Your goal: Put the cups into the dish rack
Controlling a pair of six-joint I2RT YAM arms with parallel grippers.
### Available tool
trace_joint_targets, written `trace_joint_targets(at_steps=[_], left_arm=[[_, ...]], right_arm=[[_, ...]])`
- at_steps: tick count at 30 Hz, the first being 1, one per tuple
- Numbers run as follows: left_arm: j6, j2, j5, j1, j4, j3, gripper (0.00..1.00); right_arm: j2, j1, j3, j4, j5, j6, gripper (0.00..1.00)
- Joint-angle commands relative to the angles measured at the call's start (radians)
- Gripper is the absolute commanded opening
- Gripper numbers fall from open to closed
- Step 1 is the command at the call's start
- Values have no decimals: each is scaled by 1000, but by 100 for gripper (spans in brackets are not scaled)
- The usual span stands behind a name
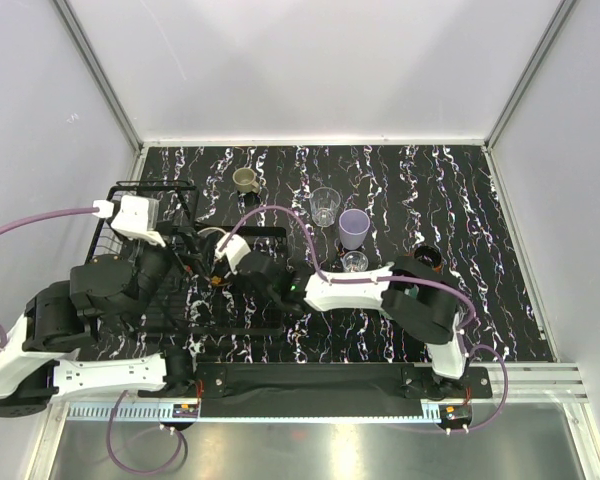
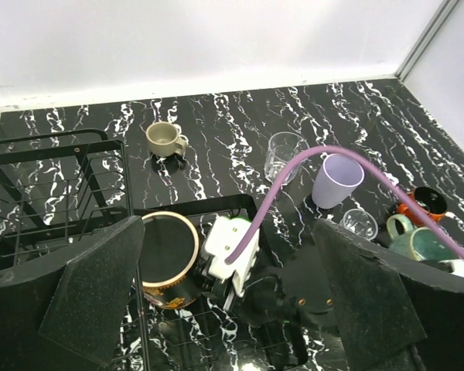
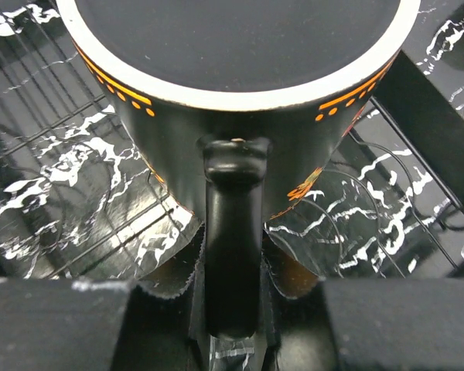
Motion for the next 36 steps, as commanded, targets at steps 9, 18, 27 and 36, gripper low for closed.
trace_joint_targets(at_steps=[9,18,27,36], left_arm=[[61,-29,-33,-2,128,-85,99],[132,-3,-7,-1,208,-131,99],[204,70,16,8,260,-94,99],[173,100,27,16,169,-24,99]], right_arm=[[97,-3,127,429,145,-104,0],[161,-30,177,423,120,-55,0],[144,-40,104,400,60,14,15],[53,-36,29,314,-1,139,71]])
